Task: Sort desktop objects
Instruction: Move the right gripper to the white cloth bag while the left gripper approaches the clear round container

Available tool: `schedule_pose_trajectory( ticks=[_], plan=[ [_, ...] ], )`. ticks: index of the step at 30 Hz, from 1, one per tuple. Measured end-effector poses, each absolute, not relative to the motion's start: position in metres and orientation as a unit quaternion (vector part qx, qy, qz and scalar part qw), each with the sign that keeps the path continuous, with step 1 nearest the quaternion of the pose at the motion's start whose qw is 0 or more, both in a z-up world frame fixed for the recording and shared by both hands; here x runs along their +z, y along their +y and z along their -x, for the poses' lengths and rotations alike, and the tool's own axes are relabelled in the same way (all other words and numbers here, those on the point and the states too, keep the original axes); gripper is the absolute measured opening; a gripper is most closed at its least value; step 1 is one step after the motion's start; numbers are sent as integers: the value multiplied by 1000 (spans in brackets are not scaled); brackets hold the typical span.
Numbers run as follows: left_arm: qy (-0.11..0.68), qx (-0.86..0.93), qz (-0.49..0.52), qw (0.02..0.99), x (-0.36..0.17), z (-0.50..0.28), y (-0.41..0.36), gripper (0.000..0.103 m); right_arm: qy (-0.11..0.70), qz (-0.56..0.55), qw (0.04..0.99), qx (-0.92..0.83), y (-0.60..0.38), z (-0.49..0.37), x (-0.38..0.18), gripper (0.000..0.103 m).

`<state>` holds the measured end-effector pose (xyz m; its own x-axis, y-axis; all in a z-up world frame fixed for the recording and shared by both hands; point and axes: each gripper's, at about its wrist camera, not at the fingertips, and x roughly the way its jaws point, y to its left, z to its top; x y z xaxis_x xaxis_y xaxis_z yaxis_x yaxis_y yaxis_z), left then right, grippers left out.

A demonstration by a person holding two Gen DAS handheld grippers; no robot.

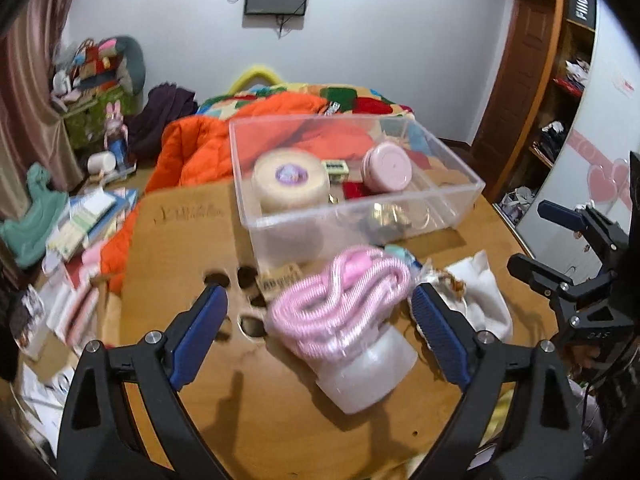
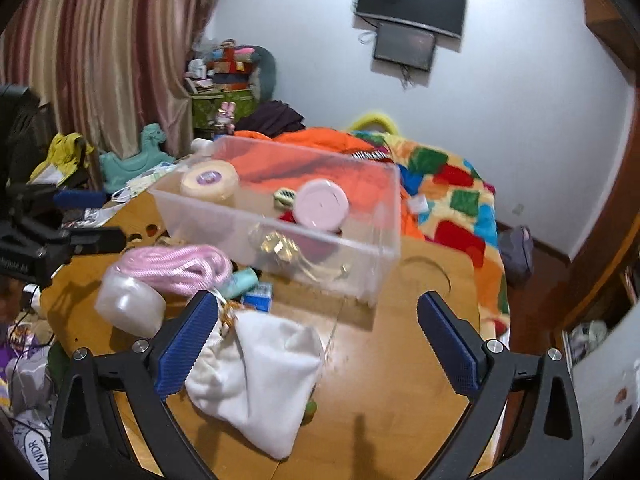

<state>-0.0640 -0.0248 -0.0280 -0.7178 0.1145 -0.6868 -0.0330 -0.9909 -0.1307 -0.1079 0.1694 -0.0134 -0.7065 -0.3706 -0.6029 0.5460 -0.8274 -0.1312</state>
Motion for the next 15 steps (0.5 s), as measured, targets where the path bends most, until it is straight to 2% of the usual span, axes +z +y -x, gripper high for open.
schedule_pose_trajectory(
  ticks=[15],
  plan=[
    [-126,909,396,21,-68,52,-7,94,83,-321,266,-905,178,89,-57,100]
  ],
)
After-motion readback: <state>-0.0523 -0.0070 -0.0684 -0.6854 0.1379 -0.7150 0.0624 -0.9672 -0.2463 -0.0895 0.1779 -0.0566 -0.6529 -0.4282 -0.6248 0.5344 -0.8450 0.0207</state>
